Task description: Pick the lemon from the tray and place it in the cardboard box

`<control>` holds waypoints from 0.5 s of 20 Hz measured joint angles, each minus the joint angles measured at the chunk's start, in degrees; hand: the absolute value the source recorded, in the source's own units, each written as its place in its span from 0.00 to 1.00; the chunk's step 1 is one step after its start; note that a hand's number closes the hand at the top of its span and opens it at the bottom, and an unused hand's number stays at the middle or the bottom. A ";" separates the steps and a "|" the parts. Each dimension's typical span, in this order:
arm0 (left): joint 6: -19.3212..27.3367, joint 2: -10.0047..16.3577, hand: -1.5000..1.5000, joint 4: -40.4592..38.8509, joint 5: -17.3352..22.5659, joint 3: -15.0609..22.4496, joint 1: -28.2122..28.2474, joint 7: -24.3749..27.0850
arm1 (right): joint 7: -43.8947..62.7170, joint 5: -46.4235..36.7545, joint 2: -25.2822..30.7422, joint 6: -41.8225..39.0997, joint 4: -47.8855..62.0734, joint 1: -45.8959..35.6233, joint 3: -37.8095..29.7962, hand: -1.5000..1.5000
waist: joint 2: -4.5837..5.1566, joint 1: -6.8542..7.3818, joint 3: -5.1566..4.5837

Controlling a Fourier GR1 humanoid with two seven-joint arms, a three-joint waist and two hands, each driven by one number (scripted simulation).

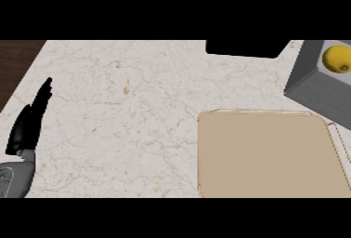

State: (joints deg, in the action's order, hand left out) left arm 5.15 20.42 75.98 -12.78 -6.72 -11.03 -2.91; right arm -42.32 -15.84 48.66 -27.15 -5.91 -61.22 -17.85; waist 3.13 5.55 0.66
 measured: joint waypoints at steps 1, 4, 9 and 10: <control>0.06 -0.06 0.50 0.02 0.01 -0.02 0.07 0.18 | 0.62 0.46 0.93 -0.52 0.08 0.09 -0.45 0.00 | 0.08 0.05 0.02; 0.12 -0.30 0.50 0.01 0.17 -0.08 0.01 0.23 | 2.28 1.46 3.79 -1.72 0.10 0.54 -1.45 0.00 | 0.35 -0.02 0.13; 0.26 -0.30 0.50 0.13 0.16 -0.19 -0.26 0.28 | 3.69 2.72 7.09 -2.83 -0.29 1.99 -2.68 0.00 | 0.72 -0.17 0.36; 0.23 -0.18 0.50 0.19 0.25 -0.35 -0.40 0.20 | 3.81 2.77 7.60 -2.95 -0.52 2.34 -2.71 0.00 | 0.77 -0.16 0.41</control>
State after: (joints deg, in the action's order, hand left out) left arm 5.38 20.24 76.16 -12.53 -7.07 -11.43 -2.71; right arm -38.50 -13.06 56.26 -30.10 -6.43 -58.88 -20.56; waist 3.90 5.39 1.07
